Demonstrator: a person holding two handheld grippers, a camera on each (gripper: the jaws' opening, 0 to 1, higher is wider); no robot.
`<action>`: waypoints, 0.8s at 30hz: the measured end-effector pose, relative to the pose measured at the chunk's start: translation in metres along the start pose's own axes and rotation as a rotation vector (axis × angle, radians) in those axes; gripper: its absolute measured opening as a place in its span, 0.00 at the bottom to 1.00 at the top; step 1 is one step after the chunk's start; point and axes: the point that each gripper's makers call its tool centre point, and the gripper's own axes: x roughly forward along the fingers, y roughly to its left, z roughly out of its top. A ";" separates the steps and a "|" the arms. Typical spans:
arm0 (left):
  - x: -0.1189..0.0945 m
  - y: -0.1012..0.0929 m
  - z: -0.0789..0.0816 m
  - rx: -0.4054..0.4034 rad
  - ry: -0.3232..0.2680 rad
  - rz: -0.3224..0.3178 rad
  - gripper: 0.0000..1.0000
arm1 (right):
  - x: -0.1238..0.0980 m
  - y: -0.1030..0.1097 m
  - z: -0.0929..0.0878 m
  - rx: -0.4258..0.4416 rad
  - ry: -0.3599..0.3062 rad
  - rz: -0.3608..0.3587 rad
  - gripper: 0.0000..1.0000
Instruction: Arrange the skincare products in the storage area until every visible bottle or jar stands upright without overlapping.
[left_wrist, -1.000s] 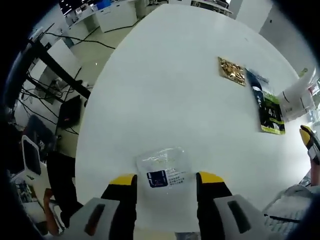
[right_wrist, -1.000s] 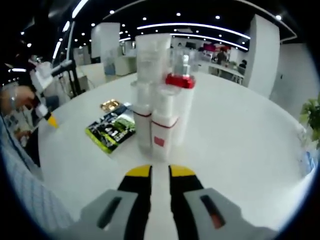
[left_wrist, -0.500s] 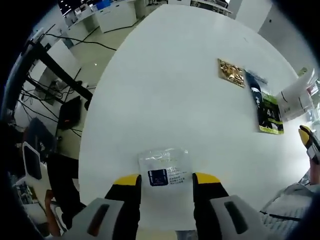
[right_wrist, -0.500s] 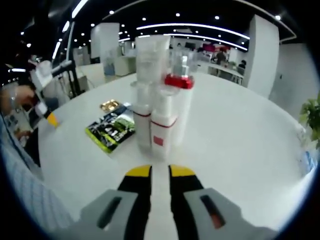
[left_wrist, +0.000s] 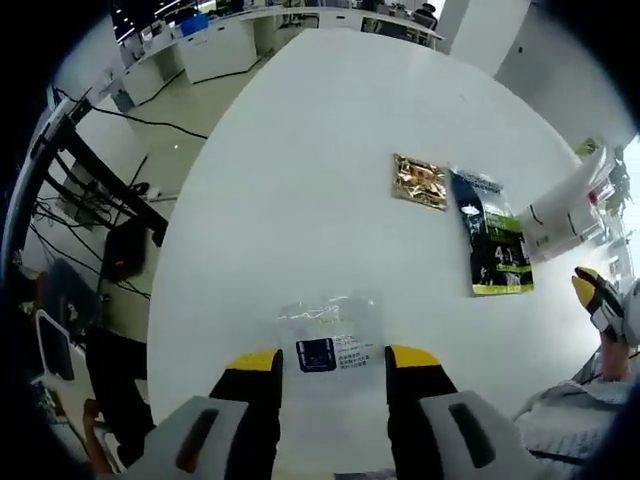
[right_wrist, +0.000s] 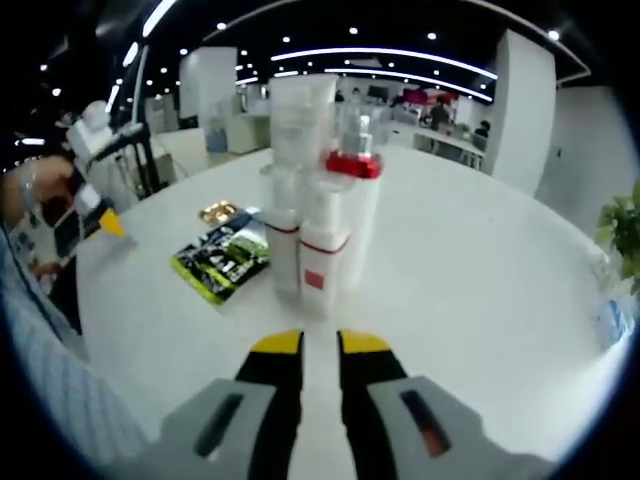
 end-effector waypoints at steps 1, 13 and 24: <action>0.000 -0.004 0.003 0.000 -0.006 -0.013 0.42 | -0.001 -0.001 -0.001 0.003 0.001 -0.004 0.12; 0.009 -0.047 0.023 0.051 -0.036 -0.098 0.42 | -0.008 -0.004 -0.007 0.014 0.011 -0.023 0.12; 0.019 -0.076 0.035 0.098 -0.047 -0.137 0.42 | -0.011 -0.009 -0.009 0.020 0.011 -0.039 0.12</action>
